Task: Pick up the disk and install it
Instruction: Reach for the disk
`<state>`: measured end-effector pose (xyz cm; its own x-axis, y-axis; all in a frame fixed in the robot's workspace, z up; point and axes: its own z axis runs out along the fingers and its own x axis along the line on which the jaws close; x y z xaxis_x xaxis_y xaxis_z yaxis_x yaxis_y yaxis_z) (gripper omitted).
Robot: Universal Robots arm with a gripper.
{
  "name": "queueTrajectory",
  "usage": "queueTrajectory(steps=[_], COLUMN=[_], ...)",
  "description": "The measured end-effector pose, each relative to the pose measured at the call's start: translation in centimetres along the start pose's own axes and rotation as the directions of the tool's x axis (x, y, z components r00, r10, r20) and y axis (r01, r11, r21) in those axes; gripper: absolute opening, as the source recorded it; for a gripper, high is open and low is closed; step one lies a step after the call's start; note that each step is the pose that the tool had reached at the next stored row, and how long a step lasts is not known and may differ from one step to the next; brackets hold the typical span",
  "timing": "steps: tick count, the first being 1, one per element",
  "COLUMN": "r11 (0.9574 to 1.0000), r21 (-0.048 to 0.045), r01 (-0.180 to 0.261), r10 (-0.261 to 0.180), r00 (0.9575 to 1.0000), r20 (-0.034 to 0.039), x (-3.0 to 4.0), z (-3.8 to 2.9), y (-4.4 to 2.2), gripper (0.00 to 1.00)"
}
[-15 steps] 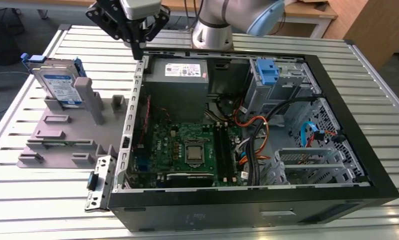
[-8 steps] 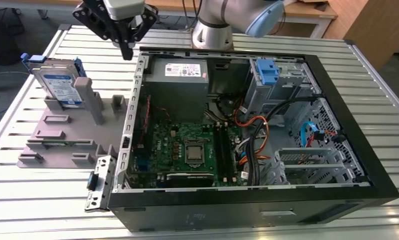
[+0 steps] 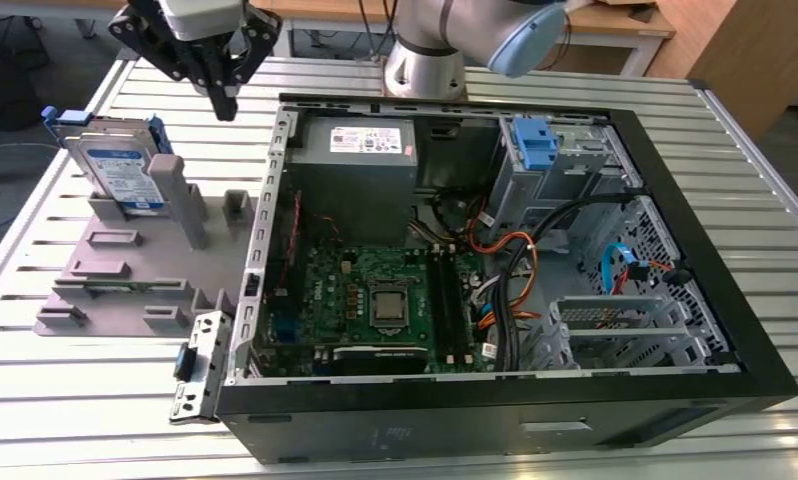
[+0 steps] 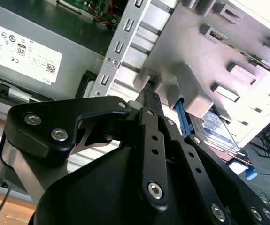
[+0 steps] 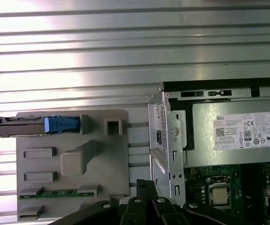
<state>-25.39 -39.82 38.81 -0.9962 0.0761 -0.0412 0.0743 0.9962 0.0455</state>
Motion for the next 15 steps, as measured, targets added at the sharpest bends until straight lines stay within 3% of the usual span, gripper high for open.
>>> queueTrajectory(steps=[5, 15], r11=[1.0000, 1.0000], r21=[-0.0001, -0.0001], r01=[0.000, 0.000], r10=[0.000, 0.000], r00=[1.0000, 1.0000], r20=[0.0001, 0.0004], x=[1.04, 3.85], z=[0.13, 0.35], y=[-0.07, -0.16], gripper=[0.11, 0.11])
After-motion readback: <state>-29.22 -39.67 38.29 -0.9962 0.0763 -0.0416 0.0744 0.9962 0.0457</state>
